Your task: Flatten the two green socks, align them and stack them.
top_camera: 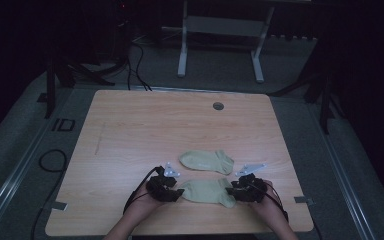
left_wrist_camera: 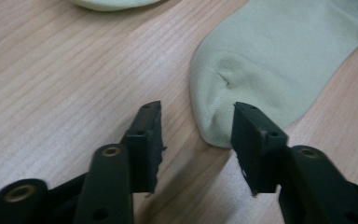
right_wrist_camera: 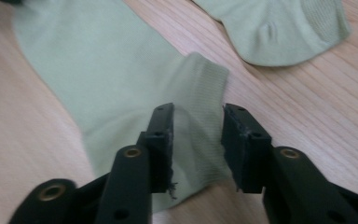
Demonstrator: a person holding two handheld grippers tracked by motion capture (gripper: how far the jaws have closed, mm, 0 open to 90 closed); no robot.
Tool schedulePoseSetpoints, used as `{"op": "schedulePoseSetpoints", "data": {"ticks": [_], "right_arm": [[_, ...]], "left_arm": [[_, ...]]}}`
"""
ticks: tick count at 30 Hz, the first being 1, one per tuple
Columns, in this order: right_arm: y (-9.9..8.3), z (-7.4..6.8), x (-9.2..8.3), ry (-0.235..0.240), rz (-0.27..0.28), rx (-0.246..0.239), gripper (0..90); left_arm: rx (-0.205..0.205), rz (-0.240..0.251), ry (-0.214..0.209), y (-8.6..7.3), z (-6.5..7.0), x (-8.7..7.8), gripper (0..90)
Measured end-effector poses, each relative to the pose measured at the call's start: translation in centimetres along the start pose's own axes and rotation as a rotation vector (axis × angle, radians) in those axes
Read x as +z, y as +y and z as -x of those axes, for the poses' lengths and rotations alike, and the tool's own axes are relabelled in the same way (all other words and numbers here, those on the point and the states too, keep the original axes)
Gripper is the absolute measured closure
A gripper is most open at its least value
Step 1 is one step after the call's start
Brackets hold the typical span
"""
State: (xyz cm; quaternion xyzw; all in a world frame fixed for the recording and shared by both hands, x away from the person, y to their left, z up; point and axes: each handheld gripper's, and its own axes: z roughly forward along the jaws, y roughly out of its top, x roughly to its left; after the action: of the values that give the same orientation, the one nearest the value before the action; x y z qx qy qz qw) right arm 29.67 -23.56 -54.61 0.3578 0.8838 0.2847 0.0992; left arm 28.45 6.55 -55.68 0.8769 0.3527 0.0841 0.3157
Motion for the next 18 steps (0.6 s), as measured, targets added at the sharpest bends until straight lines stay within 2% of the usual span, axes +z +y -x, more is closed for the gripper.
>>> {"op": "schedulePoseSetpoints", "data": {"ticks": [1,3,4,5,7,10,11,15,17,18], "right_arm": [[-0.2,0.0,0.2,-0.006,-0.004,-0.001,70.7],[-0.2,-0.1,0.2,-0.008,0.000,-0.005,72.2],[-0.3,-0.1,0.2,-0.010,-0.001,-0.005,76.4],[-0.3,-0.2,0.2,-0.011,0.001,-0.005,81.2],[-0.3,-0.4,0.2,-0.012,0.002,-0.005,84.2],[-0.2,-0.6,0.0,-0.006,0.000,0.000,85.3],[-0.1,-0.7,-0.2,-0.004,0.007,0.002,85.3],[0.4,-0.7,-1.6,0.012,0.051,0.015,85.3],[0.9,-0.5,-2.3,0.004,0.070,0.021,85.3],[1.0,-0.4,-2.5,0.002,0.075,0.025,85.3]], "left_arm": [[0.017,-0.005,0.003,0.1,0.1,0.0,66.9],[0.020,-0.006,0.006,0.1,0.2,0.0,73.8],[0.022,-0.006,-0.003,0.1,0.3,0.1,73.8],[0.024,-0.006,-0.011,0.1,0.3,0.1,79.8],[0.019,-0.002,-0.010,0.1,0.4,0.1,86.6],[0.023,0.008,-0.002,0.3,0.5,0.0,87.7],[0.018,0.016,-0.015,0.3,0.5,-0.2,87.7],[-0.001,0.064,-0.020,0.9,0.4,-1.6,87.8],[-0.013,0.079,-0.031,1.1,0.2,-2.1,87.7],[-0.014,0.086,-0.022,1.3,0.1,-2.3,87.7]]}}
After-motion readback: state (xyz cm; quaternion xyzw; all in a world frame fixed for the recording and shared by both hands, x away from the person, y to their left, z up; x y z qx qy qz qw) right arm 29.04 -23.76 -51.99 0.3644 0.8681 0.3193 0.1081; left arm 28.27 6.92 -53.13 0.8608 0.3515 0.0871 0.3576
